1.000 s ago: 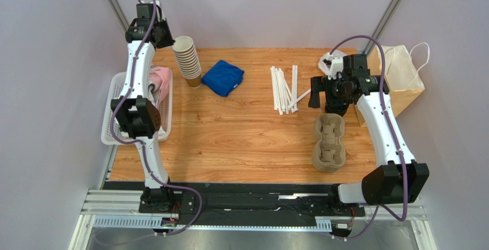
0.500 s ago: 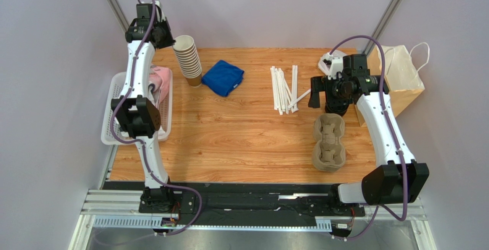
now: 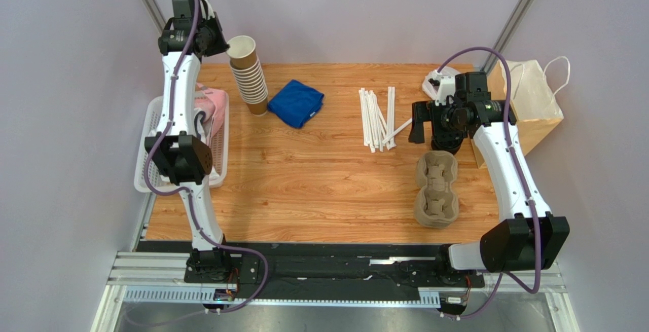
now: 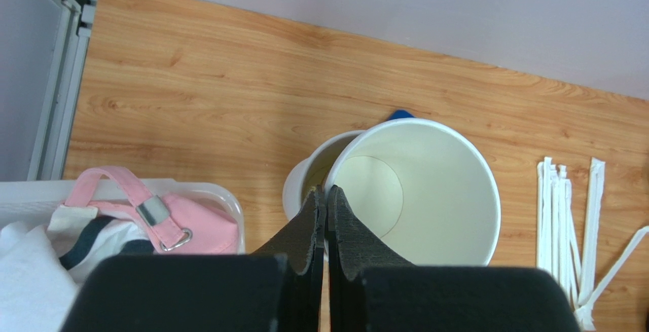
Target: Pack the takeout coffee
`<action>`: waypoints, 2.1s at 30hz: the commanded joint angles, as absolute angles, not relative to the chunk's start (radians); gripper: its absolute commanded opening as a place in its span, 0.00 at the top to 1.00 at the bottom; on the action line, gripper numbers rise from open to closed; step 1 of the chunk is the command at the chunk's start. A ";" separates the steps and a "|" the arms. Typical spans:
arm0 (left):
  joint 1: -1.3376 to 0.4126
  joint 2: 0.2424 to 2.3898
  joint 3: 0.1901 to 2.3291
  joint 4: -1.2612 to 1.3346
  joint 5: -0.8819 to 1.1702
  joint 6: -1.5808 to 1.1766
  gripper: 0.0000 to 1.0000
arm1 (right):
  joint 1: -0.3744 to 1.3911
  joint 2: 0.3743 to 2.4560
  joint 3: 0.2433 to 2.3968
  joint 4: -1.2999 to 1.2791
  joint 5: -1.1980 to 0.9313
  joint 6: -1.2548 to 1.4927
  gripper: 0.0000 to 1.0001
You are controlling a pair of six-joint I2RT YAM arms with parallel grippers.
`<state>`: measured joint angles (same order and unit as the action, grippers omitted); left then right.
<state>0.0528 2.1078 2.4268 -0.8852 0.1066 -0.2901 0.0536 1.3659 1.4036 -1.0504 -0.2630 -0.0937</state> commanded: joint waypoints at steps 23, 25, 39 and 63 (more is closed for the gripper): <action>-0.106 1.393 1.801 -0.782 0.508 -0.016 1.00 | 0.054 1.351 1.471 -1.054 -0.307 -0.123 0.00; -0.146 1.329 1.639 -0.740 0.506 0.024 1.00 | 0.051 1.347 1.471 -1.058 -0.310 -0.133 0.00; -0.377 1.137 0.909 -0.180 0.404 0.049 0.98 | 0.052 1.325 1.434 -1.063 -0.267 -0.181 0.00; -0.606 1.413 0.861 -0.005 0.296 -0.020 0.94 | 0.052 1.390 1.482 -1.131 -0.376 -0.221 0.00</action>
<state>-0.5957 1.3876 0.8520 -0.0620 0.2916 -0.0044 0.0536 1.3865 1.4376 -1.1259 -0.3561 -0.2031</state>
